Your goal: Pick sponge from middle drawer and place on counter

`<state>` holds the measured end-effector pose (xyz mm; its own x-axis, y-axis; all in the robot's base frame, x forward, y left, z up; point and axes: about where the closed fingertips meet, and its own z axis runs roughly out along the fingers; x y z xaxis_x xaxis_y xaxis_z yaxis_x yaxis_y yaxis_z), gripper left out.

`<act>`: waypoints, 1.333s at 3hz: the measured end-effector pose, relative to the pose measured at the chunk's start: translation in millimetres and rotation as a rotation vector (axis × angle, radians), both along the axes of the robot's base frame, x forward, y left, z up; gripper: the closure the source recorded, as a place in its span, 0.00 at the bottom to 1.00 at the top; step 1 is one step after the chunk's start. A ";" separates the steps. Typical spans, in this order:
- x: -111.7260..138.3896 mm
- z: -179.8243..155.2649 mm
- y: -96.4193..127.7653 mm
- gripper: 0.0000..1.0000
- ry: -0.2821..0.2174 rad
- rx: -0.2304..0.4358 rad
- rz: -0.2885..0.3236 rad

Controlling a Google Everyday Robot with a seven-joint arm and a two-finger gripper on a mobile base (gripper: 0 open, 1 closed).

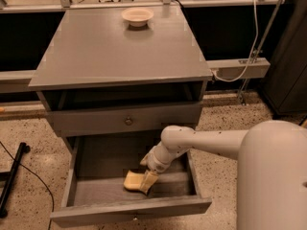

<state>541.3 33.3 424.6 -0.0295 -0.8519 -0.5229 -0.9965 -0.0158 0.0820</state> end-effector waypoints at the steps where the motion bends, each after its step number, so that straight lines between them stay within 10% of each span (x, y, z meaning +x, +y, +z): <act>1: 10.0 -21.2 -1.8 0.26 0.012 -0.017 -0.023; 2: 18.9 -45.8 -1.7 0.33 0.036 -0.031 -0.045; 4: 15.2 -54.1 -0.3 0.78 0.051 -0.021 -0.048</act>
Offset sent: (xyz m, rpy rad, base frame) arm 0.0312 -0.0051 -0.0615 -0.0451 0.0456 -0.0682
